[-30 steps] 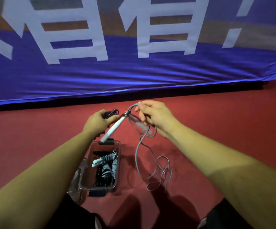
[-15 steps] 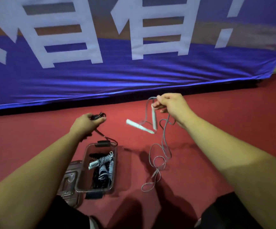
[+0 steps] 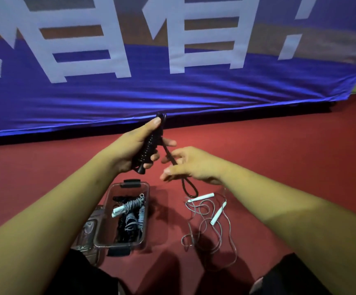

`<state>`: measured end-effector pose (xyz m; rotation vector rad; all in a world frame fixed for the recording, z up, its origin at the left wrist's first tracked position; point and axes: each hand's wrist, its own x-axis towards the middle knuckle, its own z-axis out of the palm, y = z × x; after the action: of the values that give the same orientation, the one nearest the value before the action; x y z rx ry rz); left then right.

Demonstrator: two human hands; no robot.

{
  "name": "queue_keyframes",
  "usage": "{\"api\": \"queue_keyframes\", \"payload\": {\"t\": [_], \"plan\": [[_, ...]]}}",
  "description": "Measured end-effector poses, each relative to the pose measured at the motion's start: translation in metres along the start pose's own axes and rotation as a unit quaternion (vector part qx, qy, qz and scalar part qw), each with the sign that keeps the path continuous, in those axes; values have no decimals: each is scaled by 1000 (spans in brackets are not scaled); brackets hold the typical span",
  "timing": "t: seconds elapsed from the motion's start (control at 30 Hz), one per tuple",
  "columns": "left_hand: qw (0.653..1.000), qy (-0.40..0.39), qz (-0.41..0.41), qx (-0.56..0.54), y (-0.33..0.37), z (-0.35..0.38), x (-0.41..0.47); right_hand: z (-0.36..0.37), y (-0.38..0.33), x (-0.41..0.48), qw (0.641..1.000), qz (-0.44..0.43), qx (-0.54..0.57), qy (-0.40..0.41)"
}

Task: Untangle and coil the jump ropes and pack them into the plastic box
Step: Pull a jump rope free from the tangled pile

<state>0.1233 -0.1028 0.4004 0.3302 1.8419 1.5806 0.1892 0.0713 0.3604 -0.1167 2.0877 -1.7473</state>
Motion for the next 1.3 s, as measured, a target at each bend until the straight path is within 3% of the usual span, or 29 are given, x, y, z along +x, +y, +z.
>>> {"api": "queue_keyframes", "payload": {"t": [0.07, 0.13, 0.3, 0.47, 0.6, 0.67, 0.7, 0.8, 0.87, 0.9, 1.0, 1.13, 1.23, 1.3], "plan": [[1000, 2, 14, -23, -2, -1, 1, 8, -3, -2, 998, 14, 63, -6], [998, 36, 10, -52, -3, -5, 1, 5, -9, 0, 998, 20, 39, 38], [993, 82, -61, -60, -5, -19, -1, -10, -22, 8, 958, -2, -255, 129], [992, 106, -53, -31, -15, -24, 6, -8, -31, 12, 899, -39, -412, 142], [981, 147, -2, 123, -22, -24, 9, -11, -34, 10, 870, -35, -472, 139], [956, 176, 1, 236, -24, -20, 11, -12, -38, 6, 846, -46, -518, 116], [925, 194, -2, 326, -26, -15, 13, -12, -39, 5, 828, -55, -548, 104], [769, 240, -6, 592, -35, 5, 16, -13, -41, 1, 762, -95, -632, 109], [740, 203, 8, 641, -38, 16, 16, -17, -39, -2, 732, -122, -659, 120], [748, 156, 16, 645, -40, 20, 17, -20, -37, -5, 727, -131, -663, 120], [783, 7, 16, 622, -43, 29, 14, -26, -31, -8, 753, -132, -636, 110], [803, -20, 86, 590, -36, 36, 5, -43, -29, -9, 869, -109, -476, 82], [900, -7, 139, 412, -31, 41, -6, -51, -28, -11, 949, -100, -271, 124], [951, 9, 148, 270, -28, 45, -12, -54, -25, -10, 979, -86, -124, 139]]}}
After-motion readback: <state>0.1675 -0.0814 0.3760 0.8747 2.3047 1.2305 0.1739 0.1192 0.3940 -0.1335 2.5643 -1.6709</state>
